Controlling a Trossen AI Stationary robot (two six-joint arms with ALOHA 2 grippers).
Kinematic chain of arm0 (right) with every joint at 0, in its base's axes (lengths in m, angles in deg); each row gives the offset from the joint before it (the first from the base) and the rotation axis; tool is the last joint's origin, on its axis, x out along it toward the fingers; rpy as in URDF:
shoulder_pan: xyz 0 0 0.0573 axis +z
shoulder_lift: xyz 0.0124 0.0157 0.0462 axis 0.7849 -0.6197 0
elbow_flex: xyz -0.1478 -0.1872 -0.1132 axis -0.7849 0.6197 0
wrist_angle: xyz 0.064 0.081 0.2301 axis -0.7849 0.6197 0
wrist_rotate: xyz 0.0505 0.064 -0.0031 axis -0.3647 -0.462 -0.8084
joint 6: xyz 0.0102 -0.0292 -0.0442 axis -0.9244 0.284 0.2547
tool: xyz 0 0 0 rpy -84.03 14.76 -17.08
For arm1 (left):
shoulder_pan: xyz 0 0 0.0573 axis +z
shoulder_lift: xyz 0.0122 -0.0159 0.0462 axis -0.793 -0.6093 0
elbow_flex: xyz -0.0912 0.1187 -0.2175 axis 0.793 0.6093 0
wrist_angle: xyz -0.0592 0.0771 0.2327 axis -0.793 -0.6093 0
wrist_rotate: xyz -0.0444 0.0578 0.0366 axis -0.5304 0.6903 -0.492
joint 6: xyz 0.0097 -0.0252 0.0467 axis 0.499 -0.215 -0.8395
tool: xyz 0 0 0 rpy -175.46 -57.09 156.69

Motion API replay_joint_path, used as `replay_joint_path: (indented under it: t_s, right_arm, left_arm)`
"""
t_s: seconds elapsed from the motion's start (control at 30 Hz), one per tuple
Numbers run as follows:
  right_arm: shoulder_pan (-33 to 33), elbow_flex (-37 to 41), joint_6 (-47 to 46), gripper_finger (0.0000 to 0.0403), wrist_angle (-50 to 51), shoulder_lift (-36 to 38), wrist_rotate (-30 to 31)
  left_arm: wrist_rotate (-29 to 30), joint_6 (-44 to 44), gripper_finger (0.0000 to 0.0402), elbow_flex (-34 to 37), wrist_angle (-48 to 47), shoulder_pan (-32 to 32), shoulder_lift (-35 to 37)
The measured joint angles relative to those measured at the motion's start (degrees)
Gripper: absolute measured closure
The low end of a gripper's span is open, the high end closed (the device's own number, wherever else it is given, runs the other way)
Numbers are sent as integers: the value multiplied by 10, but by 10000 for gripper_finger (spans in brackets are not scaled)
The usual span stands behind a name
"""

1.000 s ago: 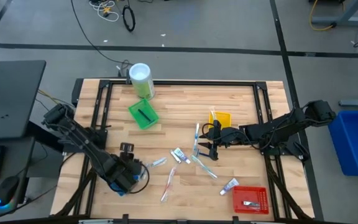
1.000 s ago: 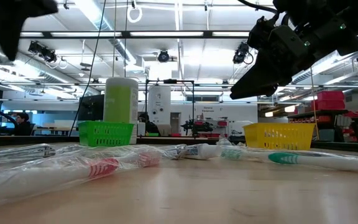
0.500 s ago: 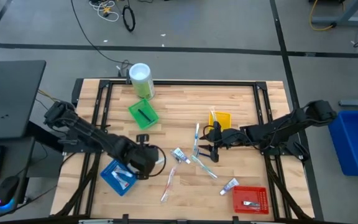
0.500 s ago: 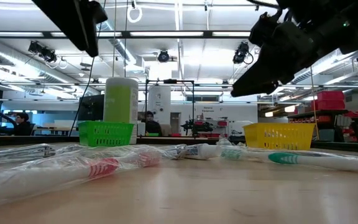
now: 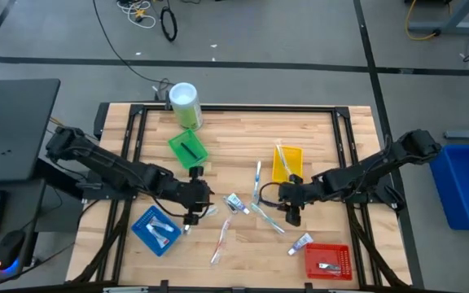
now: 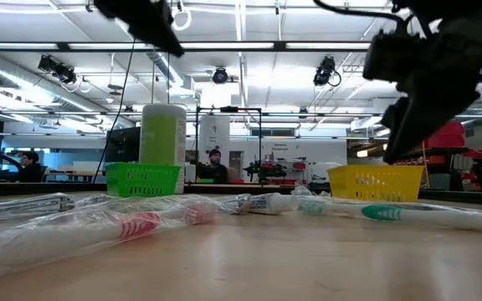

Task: Pick & Place Travel size toiletries
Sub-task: Put the razor into the green bin

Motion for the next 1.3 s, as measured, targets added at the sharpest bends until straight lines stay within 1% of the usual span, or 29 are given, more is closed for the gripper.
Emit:
replay_joint_path:
  t_s: [0.17, 0.27, 0.37, 0.47, 0.67, 0.93, 1.0, 1.1, 1.17, 1.3]
  right_arm:
    - [13, 0, 1, 231, 5, -35, 24]
    - [15, 0, 2, 235, 3, -58, 46]
    - [14, 0, 2, 242, -8, -82, 46]
    - [14, 0, 2, 248, -16, -105, 46]
    - [15, -2, 8, 270, -22, -135, 54]
    - [13, -1, 12, 347, -23, -137, 53]
    - [13, -1, 12, 361, -23, -134, 52]
    - [13, 1, 12, 367, -23, -121, 49]
    - [13, 1, 11, 367, -22, -107, 34]
    - [15, -12, 18, 367, -17, -62, 30]
  left_arm:
    - [11, -13, 247, 105, 165, 20, 2]
    - [-2, -11, 247, 161, 284, 35, 2]
    - [-16, -15, 247, 211, 394, 44, 2]
    - [-16, -14, 246, 246, 466, 52, 2]
    - [-13, 21, 248, 282, 492, 56, 2]
    - [-13, 34, 248, 287, 488, 56, 2]
    - [-13, 34, 248, 287, 487, 56, 2]
    - [-13, 35, 248, 287, 487, 56, 2]
    - [-13, 35, 248, 287, 487, 56, 2]
    - [-13, 55, 248, 287, 494, 56, 2]
